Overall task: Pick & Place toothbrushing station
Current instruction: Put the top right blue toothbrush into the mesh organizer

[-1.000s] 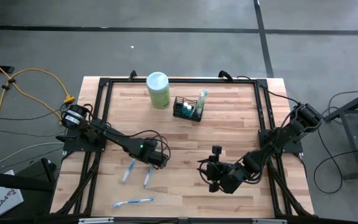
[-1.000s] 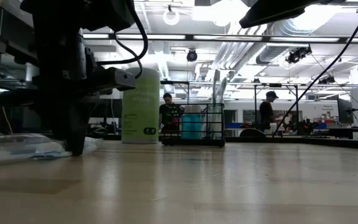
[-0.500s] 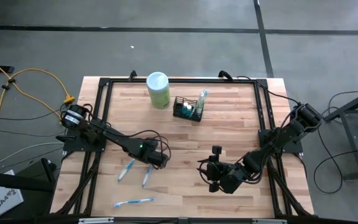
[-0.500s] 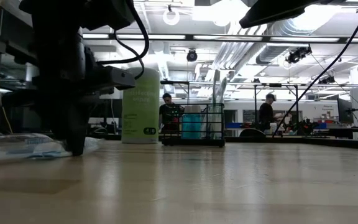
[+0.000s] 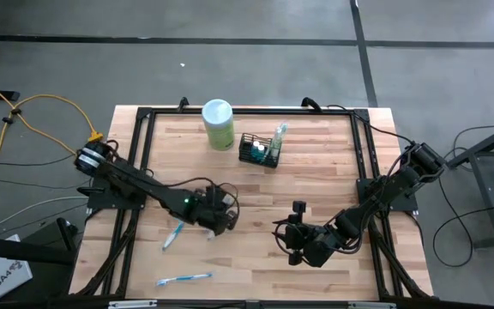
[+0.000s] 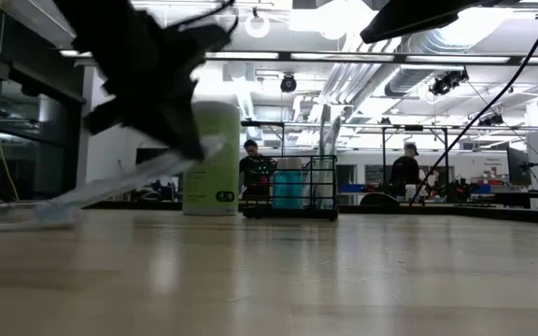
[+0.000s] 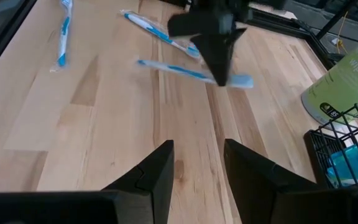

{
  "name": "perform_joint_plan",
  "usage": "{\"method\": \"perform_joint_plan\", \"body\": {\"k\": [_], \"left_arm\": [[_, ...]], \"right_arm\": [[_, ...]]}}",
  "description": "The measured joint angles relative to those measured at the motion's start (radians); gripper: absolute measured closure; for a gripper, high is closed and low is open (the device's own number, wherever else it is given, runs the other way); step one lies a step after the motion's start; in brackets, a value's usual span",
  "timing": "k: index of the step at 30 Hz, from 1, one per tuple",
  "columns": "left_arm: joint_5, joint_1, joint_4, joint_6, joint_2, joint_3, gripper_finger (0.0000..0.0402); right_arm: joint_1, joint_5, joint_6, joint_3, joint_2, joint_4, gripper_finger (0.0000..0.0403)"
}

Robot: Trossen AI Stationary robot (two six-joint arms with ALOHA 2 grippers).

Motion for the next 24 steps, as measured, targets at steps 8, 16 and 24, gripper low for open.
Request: {"method": "perform_joint_plan", "body": {"k": [8,16,24], "left_arm": [[-0.243,0.004,0.146,0.3,-0.052,0.002,0.04],[-0.461,0.025,0.364,0.627,-0.061,0.003,0.04],[-0.468,0.139,0.703,0.983,-0.063,0.003,0.04]], "right_arm": [[0.0,0.0,0.023,0.0,0.0,-0.018,0.027],[0.0,0.0,0.023,0.0,0.0,-0.016,0.027],[-0.001,0.0,0.027,0.0,0.0,-0.014,0.027]]}}
